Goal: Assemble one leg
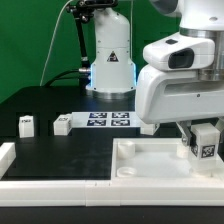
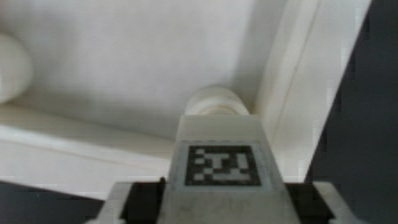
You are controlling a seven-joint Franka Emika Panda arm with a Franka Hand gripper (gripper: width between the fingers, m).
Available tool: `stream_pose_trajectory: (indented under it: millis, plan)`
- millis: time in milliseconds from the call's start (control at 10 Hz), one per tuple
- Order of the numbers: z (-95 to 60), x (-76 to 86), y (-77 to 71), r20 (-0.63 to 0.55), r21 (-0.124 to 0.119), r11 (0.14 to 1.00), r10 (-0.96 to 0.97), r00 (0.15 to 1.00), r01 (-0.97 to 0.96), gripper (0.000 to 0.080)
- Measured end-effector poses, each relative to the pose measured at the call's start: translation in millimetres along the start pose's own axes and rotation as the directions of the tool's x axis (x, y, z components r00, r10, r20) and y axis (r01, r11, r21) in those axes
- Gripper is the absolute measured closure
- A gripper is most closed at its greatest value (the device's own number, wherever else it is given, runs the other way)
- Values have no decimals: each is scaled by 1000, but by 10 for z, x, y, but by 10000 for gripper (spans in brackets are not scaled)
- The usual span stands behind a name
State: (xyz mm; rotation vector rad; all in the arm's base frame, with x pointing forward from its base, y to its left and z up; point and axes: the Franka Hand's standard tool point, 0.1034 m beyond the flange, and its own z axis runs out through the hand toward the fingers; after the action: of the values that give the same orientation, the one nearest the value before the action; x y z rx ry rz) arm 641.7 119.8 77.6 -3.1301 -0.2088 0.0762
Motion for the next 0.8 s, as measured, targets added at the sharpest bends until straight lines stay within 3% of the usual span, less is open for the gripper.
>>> stream_pose_trajectory:
  millis: [300,600,700,800]
  plan:
    - [14,-14,-47,-16,-6,932,363,931,-364,509]
    - [18,-12,-55,-17,1,746,665,746,-665,509]
    - [18,-11,-57,-12,6,634,773,634,-773,509]
    - [18,-10,-54,-10,9,598,801,598,-801,509]
